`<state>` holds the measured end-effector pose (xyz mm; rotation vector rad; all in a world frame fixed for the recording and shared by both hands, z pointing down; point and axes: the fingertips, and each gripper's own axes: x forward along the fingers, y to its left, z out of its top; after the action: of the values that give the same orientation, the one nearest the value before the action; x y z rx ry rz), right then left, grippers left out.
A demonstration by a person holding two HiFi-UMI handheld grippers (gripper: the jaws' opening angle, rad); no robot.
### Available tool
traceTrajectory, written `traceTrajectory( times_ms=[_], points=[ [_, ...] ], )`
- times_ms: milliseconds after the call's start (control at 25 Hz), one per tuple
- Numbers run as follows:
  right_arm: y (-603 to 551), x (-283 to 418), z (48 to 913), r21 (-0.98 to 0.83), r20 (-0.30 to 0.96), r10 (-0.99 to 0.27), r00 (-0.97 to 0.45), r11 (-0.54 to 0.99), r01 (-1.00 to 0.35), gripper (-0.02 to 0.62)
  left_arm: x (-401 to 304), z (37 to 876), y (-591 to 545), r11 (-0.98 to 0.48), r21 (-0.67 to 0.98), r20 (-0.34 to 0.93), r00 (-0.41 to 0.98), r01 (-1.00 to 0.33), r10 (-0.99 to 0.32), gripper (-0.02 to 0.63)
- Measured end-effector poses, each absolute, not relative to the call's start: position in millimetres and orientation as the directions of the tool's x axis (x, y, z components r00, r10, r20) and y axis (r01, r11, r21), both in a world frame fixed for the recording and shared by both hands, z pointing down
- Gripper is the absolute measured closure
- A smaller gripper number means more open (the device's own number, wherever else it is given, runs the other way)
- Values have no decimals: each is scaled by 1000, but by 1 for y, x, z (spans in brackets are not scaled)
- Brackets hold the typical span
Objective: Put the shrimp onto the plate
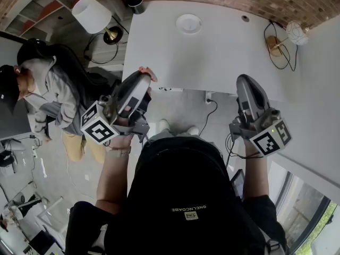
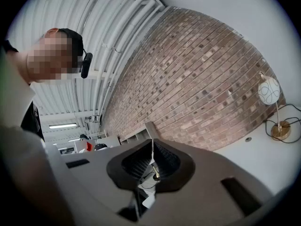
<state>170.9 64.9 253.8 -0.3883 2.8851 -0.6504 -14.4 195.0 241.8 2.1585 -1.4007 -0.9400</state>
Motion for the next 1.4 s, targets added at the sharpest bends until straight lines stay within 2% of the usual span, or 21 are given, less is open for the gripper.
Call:
traceTrajectory(
  times_ms=[1040, 1400],
  points=[
    [68, 152, 255, -430, -66, -310, -949, 867, -253, 581, -39, 248, 194, -435, 661, -331, 283, -611, -900, 546],
    [71, 132, 250, -473, -96, -352, -931, 839, -269, 581, -65, 252, 203, -441, 671, -333, 289, -597, -898, 546]
  ],
)
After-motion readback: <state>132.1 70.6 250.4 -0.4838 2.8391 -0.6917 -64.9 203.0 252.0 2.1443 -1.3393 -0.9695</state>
